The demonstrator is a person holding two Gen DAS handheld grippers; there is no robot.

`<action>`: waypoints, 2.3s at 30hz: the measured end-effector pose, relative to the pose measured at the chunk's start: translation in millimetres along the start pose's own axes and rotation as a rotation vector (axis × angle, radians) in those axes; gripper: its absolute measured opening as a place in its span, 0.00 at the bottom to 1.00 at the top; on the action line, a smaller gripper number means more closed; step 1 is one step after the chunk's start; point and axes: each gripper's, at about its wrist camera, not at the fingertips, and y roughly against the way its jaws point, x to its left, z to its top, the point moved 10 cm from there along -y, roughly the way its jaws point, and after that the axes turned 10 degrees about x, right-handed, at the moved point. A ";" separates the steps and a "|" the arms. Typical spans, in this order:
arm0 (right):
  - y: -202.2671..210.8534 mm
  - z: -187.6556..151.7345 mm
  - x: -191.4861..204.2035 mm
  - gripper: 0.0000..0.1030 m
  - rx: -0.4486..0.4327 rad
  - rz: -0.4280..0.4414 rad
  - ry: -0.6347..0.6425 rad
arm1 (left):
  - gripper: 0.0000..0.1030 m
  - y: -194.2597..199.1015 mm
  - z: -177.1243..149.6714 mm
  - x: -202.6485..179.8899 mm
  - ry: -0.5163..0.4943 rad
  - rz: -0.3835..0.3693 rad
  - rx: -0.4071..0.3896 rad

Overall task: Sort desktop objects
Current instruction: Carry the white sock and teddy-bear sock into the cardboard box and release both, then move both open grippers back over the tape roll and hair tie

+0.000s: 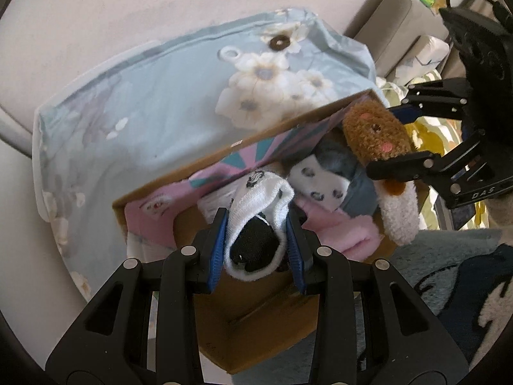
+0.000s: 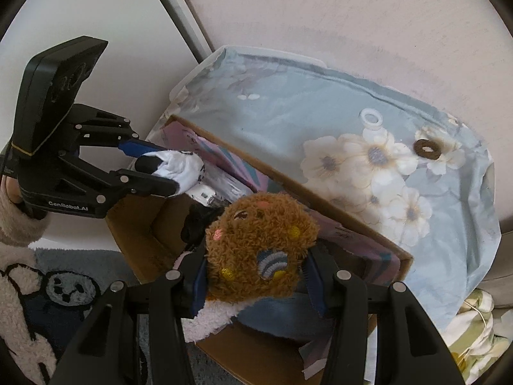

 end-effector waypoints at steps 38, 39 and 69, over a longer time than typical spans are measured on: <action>14.9 -9.2 -11.4 0.99 0.070 -0.023 0.042 | 1.00 5.7 13.3 10.2 -0.068 0.104 -0.008; 19.3 -7.2 -12.7 0.99 0.060 -0.018 0.040 | 1.00 8.6 16.2 10.3 -0.085 0.111 -0.018; 49.4 13.0 -165.6 0.99 -0.091 -0.177 -0.217 | 1.00 27.0 199.1 -30.4 -0.338 0.200 -0.212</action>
